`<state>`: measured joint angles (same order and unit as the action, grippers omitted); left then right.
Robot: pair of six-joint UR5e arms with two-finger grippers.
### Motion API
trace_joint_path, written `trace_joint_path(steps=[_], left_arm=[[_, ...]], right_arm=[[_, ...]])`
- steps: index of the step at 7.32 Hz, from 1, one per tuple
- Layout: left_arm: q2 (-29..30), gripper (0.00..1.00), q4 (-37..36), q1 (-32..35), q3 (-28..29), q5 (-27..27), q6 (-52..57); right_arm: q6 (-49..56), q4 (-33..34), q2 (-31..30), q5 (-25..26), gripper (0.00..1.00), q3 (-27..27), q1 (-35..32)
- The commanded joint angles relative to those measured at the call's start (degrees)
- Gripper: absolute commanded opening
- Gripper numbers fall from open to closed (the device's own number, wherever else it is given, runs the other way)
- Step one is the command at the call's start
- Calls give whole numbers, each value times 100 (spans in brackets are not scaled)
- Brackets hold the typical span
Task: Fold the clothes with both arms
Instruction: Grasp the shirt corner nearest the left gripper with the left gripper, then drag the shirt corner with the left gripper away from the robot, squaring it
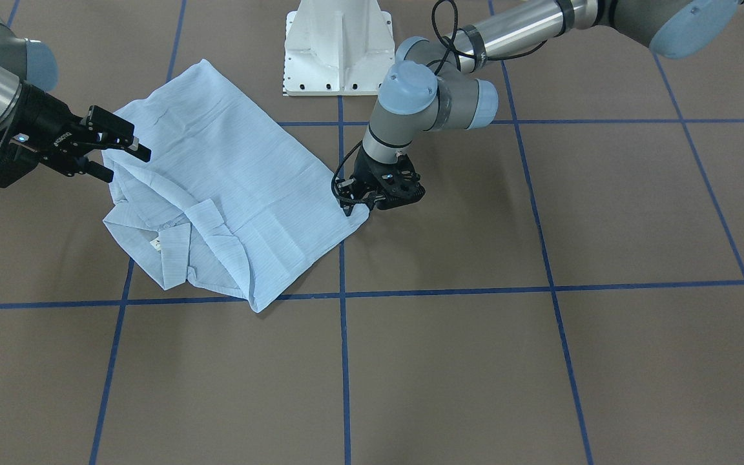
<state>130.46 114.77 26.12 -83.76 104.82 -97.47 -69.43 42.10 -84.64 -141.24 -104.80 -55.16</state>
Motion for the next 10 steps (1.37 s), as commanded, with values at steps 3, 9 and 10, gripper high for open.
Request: trace_joint_path(steps=[3, 9, 10], left_arm=[[41, 0, -34, -1, -52, 47, -18], [363, 0, 106, 1490, 882, 12, 1165], [731, 0, 655, 1728, 1688, 3, 1352]], right_arm=[[0, -9, 0, -9, 100, 21, -12], [-9, -35, -44, -18, 100, -40, -135], [-9, -35, -44, 43, 100, -40, -135]])
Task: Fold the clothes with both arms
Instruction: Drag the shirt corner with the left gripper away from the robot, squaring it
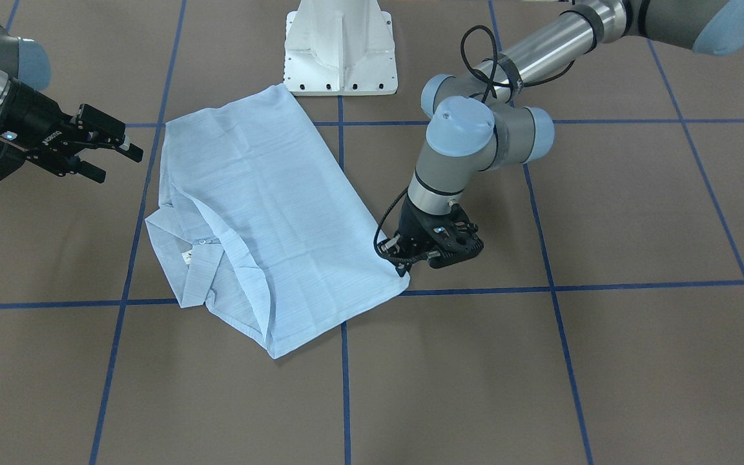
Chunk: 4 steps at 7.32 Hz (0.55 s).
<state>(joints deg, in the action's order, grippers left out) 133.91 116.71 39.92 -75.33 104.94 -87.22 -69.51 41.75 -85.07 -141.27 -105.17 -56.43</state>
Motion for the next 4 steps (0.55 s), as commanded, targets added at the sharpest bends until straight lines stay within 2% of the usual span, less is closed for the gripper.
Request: trace_joint_path(steps=[1, 2, 4], left_arm=[[590, 0, 1415, 455, 1619, -174, 346], [923, 0, 2147, 456, 2436, -446, 416], [1163, 0, 2794, 456, 2830, -675, 425]], right_arm=[[-10, 0, -1, 47, 100, -3, -26], [-10, 0, 8, 55, 100, 6, -35], [-10, 9, 16, 152, 100, 41, -26]])
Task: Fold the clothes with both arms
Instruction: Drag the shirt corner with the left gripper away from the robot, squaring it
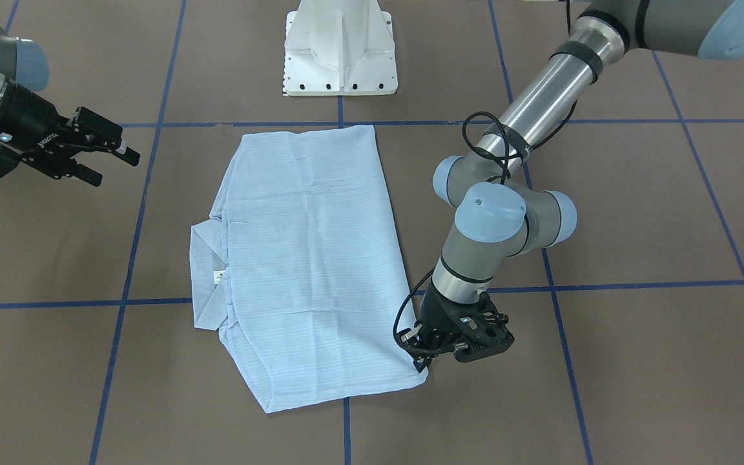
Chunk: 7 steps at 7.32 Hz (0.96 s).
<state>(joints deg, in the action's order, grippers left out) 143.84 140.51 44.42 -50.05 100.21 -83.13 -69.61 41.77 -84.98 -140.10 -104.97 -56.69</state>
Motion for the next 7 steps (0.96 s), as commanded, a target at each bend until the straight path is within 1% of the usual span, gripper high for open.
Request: trace_joint_path(steps=[1, 2, 4, 5, 6, 7], left_arm=[[301, 0, 477, 5, 494, -238, 25], [311, 0, 738, -4, 670, -378, 25], [311, 0, 776, -4, 724, -414, 34], [311, 72, 776, -4, 725, -493, 225], [311, 100, 776, -4, 716, -528, 497], [328, 100, 776, 5, 698, -529, 491]], right_arm=[[0, 7, -1, 35, 100, 29, 0], [0, 16, 8, 79, 100, 37, 9], [0, 25, 34, 88, 100, 46, 17], [0, 25, 43, 88, 100, 46, 26], [0, 25, 43, 88, 100, 38, 26], [8, 16, 34, 79, 100, 20, 17]])
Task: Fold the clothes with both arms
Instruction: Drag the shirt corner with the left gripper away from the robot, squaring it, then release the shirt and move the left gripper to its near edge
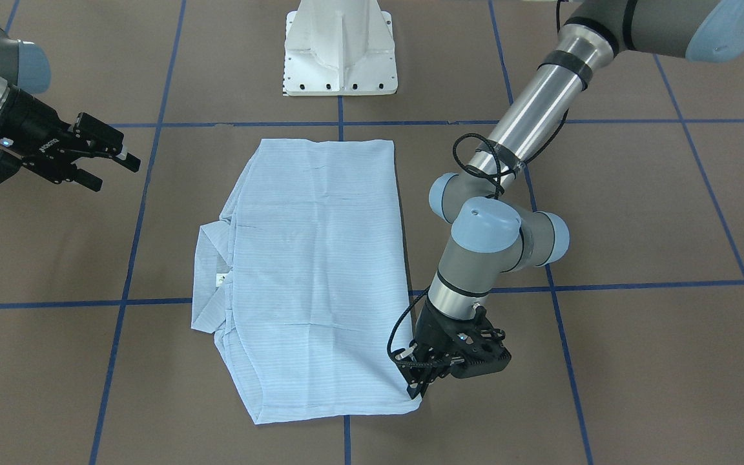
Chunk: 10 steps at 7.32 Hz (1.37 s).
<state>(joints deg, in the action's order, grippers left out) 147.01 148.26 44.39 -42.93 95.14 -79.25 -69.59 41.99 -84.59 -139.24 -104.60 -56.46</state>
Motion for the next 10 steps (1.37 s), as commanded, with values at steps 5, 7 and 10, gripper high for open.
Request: trace_joint_path(steps=[5, 7, 10], left_arm=[[-888, 99, -1904, 8, -2730, 75, 182], [-2221, 99, -2744, -132, -4590, 837, -149], [-3582, 99, -2776, -1647, -6245, 745, -1955]], right_arm=[[-2, -16, -119, -51, 100, -78, -5], [-19, -7, -206, -130, 100, -95, 56], [-81, 2, -268, -130, 100, -262, 161]])
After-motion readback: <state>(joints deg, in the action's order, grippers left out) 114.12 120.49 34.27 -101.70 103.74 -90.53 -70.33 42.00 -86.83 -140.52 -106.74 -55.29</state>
